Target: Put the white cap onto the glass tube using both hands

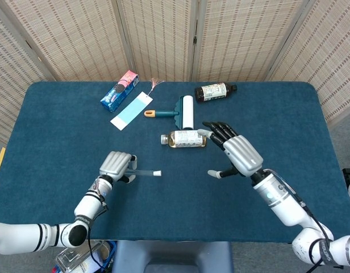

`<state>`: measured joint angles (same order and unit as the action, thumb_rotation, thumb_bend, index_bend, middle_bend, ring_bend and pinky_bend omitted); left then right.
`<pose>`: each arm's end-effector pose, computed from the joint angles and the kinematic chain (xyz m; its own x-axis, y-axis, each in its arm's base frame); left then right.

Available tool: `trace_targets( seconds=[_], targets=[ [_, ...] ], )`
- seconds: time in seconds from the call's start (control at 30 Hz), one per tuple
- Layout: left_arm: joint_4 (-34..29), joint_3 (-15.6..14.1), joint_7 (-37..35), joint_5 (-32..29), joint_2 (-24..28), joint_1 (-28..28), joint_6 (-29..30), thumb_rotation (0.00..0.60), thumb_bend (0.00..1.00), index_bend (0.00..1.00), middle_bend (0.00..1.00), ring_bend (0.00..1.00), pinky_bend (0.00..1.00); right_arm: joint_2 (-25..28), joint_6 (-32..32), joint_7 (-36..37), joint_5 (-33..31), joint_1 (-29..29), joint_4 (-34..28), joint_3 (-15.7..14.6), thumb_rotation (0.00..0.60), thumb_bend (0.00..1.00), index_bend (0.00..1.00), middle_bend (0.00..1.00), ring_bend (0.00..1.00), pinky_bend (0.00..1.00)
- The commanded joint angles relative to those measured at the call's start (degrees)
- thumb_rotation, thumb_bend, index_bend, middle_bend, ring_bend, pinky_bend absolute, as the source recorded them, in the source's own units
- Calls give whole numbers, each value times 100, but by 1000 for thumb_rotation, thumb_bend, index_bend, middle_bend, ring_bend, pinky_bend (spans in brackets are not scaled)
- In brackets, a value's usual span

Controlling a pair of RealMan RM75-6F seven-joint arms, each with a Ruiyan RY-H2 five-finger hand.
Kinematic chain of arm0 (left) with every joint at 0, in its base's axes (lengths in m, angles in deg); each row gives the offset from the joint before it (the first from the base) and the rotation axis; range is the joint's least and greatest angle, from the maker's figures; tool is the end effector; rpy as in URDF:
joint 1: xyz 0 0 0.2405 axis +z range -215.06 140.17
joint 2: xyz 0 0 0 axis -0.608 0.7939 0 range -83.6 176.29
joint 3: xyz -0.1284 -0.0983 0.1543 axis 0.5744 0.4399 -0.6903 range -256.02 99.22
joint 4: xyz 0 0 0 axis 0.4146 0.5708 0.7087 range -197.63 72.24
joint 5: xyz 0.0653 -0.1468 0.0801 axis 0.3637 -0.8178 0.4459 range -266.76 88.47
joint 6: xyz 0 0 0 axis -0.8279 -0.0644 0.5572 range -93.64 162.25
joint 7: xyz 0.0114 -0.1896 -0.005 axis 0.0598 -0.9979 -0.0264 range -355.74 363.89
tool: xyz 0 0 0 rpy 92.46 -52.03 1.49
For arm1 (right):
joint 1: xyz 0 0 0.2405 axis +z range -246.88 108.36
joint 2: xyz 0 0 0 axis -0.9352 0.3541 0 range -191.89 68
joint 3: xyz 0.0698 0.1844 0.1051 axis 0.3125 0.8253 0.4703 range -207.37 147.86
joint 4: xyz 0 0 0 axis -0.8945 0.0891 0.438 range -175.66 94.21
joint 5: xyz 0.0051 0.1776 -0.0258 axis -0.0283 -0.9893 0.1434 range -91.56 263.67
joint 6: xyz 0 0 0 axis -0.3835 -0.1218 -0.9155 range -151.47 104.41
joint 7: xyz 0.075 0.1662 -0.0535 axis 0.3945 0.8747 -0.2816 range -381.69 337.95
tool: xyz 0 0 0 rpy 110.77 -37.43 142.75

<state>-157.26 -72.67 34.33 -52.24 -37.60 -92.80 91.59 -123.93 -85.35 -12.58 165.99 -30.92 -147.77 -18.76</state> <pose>-0.0999 0.3640 -0.0037 0.4748 0.3826 0.7926 0.8769 -0.2825 -0.3889 -0.0722 -0.3282 0.1187 0.1419 -0.2416 0.9600 -0.8751 -0.4838 0.0076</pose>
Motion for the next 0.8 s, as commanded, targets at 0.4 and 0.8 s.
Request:
trace_targets(
  seconds=[0.4, 0.8],
  targets=[
    [683, 18, 748, -533, -726, -237, -12, 600, 377, 432, 1000, 986, 1000, 110, -156, 327, 84, -355, 345, -145, 600, 73, 110, 36, 0, 0],
    [-465, 144, 55, 255, 141, 418, 738, 600, 362, 292, 1000, 959, 1000, 419, -213, 302, 38, -707, 416, -327, 600, 75, 110, 36, 0, 0]
  ],
)
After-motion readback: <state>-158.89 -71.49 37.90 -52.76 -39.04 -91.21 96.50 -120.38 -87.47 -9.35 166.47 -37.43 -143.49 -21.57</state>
